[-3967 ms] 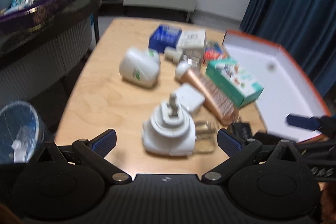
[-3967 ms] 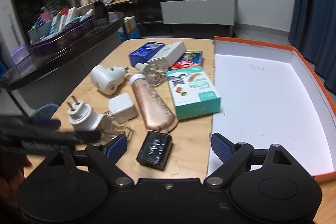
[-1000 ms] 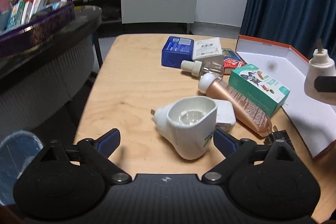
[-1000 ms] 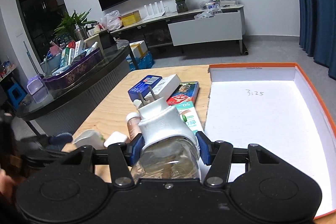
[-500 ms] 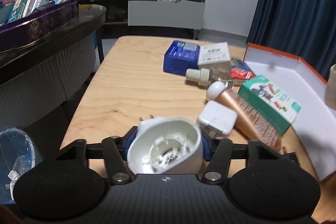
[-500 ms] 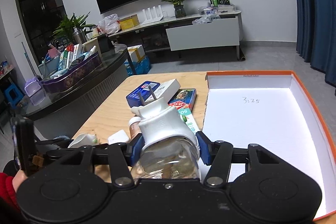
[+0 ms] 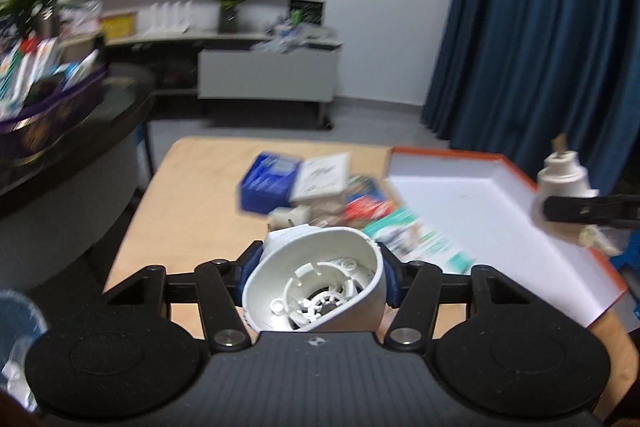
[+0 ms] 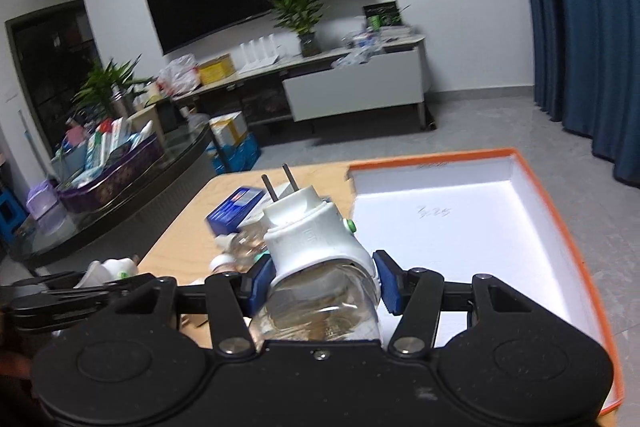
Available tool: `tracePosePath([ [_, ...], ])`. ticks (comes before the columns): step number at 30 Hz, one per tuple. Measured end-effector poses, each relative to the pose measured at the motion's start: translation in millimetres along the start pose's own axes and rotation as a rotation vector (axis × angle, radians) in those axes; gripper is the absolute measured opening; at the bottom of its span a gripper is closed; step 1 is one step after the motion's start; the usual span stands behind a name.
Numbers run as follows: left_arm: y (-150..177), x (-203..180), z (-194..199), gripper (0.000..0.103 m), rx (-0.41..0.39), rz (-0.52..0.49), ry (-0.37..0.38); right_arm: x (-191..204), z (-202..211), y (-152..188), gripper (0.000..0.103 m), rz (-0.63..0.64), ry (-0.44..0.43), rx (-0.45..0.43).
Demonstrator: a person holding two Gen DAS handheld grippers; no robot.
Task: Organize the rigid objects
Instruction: 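Lift both held white heaters off the table, then carry both heaters over the open white box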
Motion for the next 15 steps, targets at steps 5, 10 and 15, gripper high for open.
tracePosePath([
  [5,-33,-51,-5,0.058,-0.015,-0.034,0.094,-29,16,-18,0.065,-0.033,0.052,-0.046],
  [10,-77,-96,-17,0.058,-0.03,-0.055,0.173,-58,31,-43,0.065,-0.048,0.096,-0.079],
  [15,-122,-123,-31,0.058,-0.049,-0.048,0.207,-74,43,-71,0.065,-0.03,0.116,-0.114],
])
Point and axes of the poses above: each gripper's, at about its wrist camera, not at the fingertips, and z roughly against the way its jaws point, x to its left, y to its underside, the point moved 4 cm from there along -z, roughly the way its jaws point, and after that the axes turned 13 degrees about x, right-handed, at the moved point
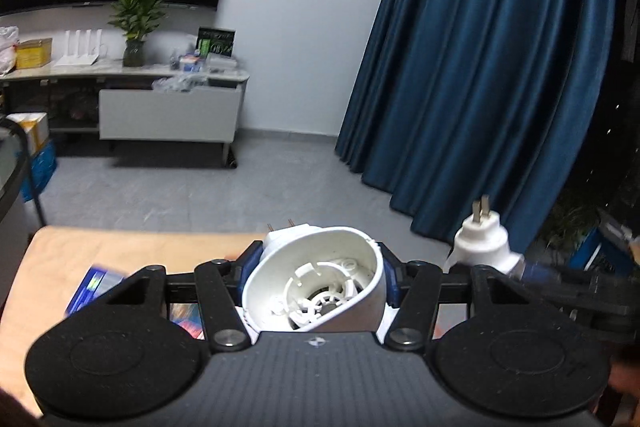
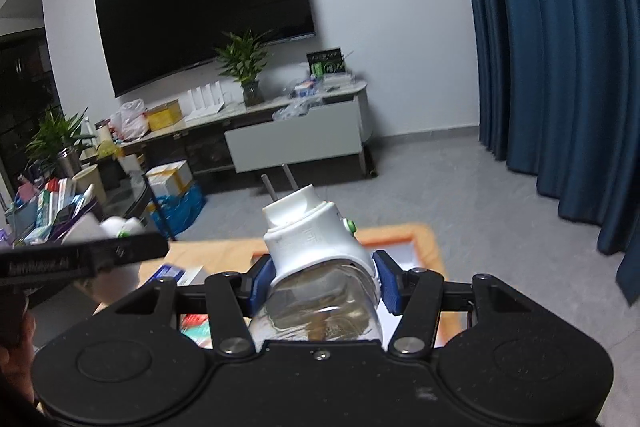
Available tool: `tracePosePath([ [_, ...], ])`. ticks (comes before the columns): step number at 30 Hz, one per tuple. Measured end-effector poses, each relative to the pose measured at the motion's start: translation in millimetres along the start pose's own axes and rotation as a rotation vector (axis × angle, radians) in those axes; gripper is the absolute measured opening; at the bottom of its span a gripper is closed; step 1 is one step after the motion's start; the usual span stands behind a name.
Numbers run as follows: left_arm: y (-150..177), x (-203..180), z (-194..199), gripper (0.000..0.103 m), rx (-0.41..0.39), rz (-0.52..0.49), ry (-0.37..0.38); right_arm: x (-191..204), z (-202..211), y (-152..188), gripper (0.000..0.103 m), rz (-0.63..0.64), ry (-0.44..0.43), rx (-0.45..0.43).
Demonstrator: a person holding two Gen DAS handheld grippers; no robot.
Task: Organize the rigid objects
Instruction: 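Carry both heaters over the open white box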
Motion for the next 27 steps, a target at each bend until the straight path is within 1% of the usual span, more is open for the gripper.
tracePosePath([
  [2,-9,-4,-11,0.058,-0.012,-0.004,-0.019,-5,-2,-7,0.065,-0.002,-0.001,-0.012],
  [4,-9,-6,-22,0.058,-0.001,0.009,-0.028,-9,-10,-10,0.065,-0.009,-0.001,-0.001],
  [11,15,4,-61,0.058,0.095,0.024,-0.08,-15,-50,-3,0.065,-0.016,0.007,0.089],
  [13,16,10,-69,0.058,0.118,0.036,-0.086,-17,-60,-1,0.065,-0.018,0.009,0.109],
  [17,19,17,-75,0.058,0.142,0.055,-0.085,-20,-75,1,0.065,-0.018,0.027,0.14],
  [19,17,16,-71,0.058,0.144,0.055,-0.095,-21,-80,3,0.065,-0.014,0.036,0.151],
  [27,19,10,-76,0.058,0.161,0.055,-0.096,-23,-101,5,0.065,-0.002,0.061,0.18],
])
Point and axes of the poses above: each gripper's, at about its wrist camera, not at the fingertips, and z roughly against the way its jaws point, x to its left, y to its underside, the point moved 4 cm from there along -z, roughly the way its jaws point, and after that the axes turned 13 degrees about x, right-handed, at the moved point
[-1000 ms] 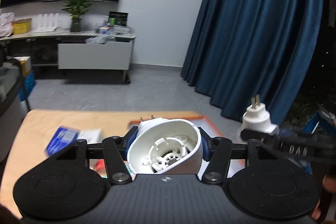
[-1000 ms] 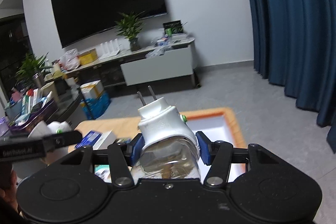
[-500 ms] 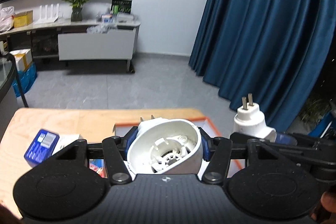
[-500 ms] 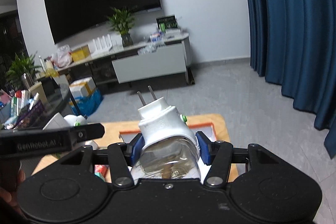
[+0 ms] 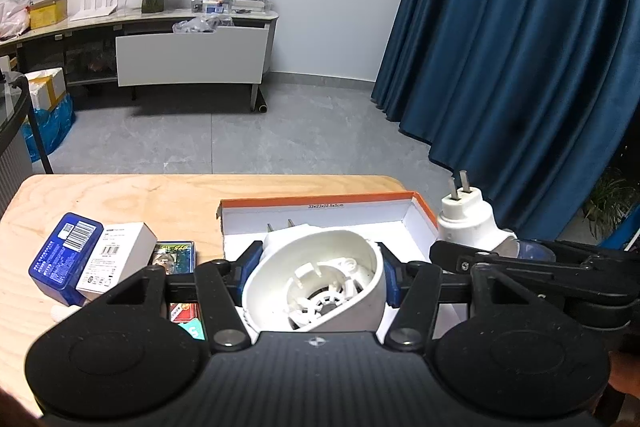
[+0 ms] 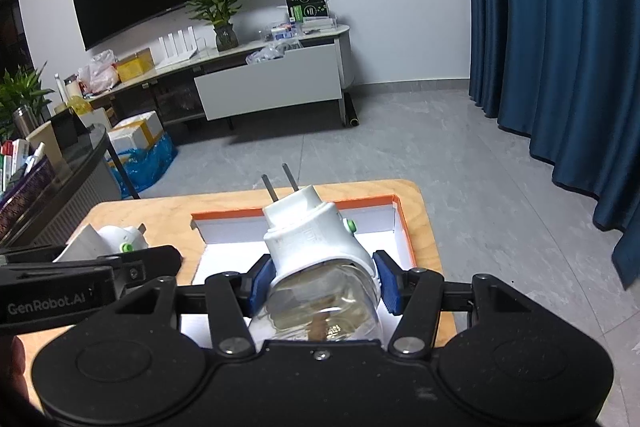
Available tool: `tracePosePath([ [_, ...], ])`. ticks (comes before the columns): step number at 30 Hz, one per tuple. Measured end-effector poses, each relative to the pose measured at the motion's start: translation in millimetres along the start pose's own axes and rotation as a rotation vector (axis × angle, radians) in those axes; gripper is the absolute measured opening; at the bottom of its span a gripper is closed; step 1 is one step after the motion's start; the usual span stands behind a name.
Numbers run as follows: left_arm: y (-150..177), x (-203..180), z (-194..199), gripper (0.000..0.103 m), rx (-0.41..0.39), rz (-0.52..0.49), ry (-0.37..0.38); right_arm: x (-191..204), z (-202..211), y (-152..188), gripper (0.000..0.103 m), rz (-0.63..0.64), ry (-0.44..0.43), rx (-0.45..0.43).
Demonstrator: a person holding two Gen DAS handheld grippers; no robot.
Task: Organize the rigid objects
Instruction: 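Carry both heaters over the open white box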
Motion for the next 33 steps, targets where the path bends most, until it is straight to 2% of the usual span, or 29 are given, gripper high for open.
tracePosePath([
  [33,0,5,-25,0.058,0.038,0.012,-0.037,4,-41,-9,0.065,0.022,0.04,0.071],
])
Point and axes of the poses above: each gripper's, at about its wrist camera, not at the fingertips, and z roughly against the way its jaws point, x to its left, y to its underside, the point moved 4 cm from there along -z, roughly the way its jaws point, and after that the axes turned 13 degrees about x, right-handed, at the moved point
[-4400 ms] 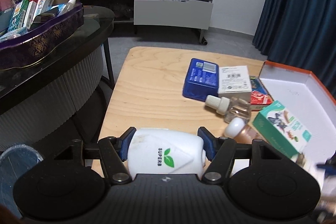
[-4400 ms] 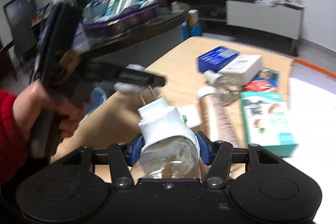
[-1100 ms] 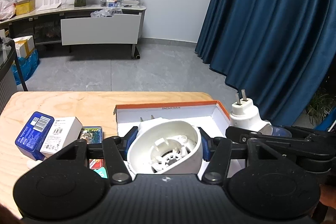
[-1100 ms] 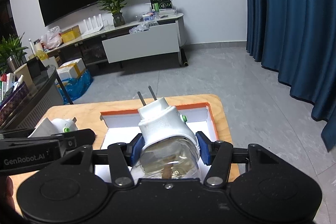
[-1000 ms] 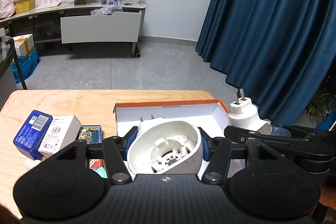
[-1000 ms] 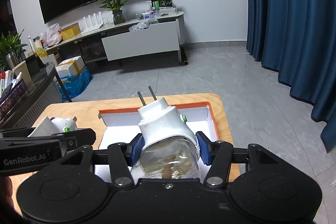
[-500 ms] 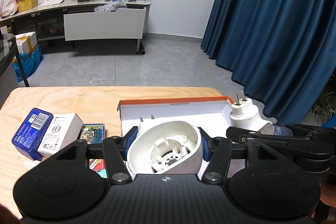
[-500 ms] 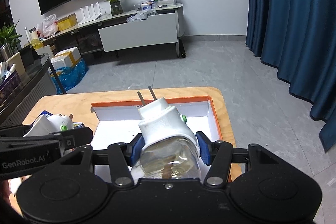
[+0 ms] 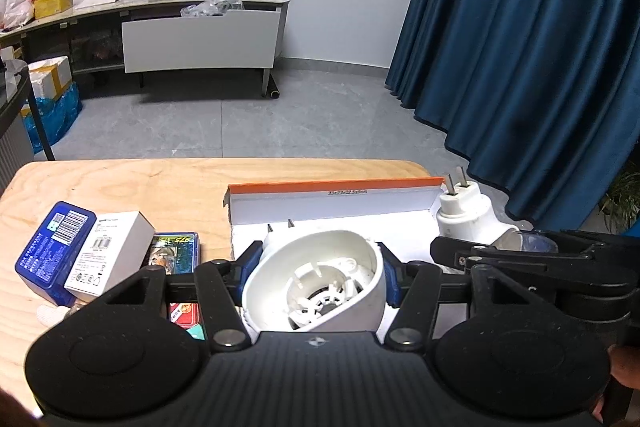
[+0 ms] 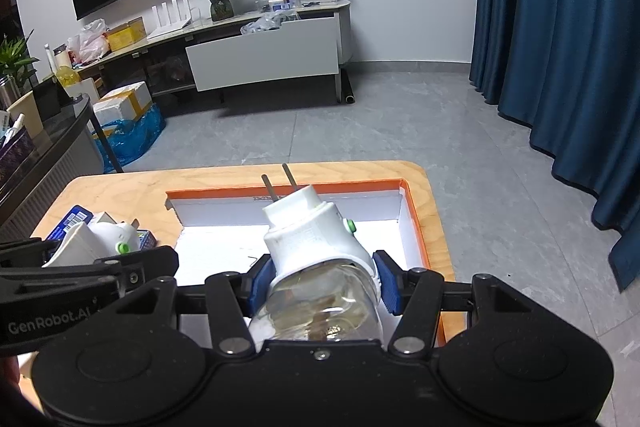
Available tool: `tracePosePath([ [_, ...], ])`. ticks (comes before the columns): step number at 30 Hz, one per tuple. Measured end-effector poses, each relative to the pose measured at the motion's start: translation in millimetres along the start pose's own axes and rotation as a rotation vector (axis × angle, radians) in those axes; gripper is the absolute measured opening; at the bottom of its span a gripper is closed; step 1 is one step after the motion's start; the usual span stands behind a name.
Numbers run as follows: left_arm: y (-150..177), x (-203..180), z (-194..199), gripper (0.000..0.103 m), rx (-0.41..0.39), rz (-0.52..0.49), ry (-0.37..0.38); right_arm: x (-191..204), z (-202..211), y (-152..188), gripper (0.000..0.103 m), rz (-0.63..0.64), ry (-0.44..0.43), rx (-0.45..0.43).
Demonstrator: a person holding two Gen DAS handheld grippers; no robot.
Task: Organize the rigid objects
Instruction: 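Carry both heaters over the open white box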
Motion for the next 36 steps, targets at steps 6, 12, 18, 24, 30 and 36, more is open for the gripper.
tracePosePath([
  [6,-2,-1,-5,0.058,0.009,0.0,-0.007,-3,-8,-2,0.065,-0.004,0.003,0.015],
  [12,-5,-1,-11,0.058,0.013,-0.005,-0.011,-4,-14,-6,0.065,-0.001,0.007,0.017],
  [18,-6,-3,-16,0.058,0.016,-0.012,-0.015,-6,-20,-8,0.065,0.002,0.016,0.017],
  [24,-8,-5,-20,0.058,0.017,-0.015,-0.018,-5,-23,-7,0.065,0.001,0.021,0.019],
  [30,-10,-6,-26,0.058,0.024,-0.013,-0.017,-9,-28,-11,0.065,-0.007,0.024,0.026],
  [36,-12,-7,-33,0.058,0.031,-0.014,-0.018,-10,-34,-12,0.065,-0.011,0.03,0.033],
])
Point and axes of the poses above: each gripper's, at about its wrist camera, not at the fingertips, and z roughly against the way its jaws point, x to its left, y to its underside, the point moved 4 cm from there along -z, roughly the way its jaws point, and after that the axes turned 13 degrees about x, right-handed, at the moved point
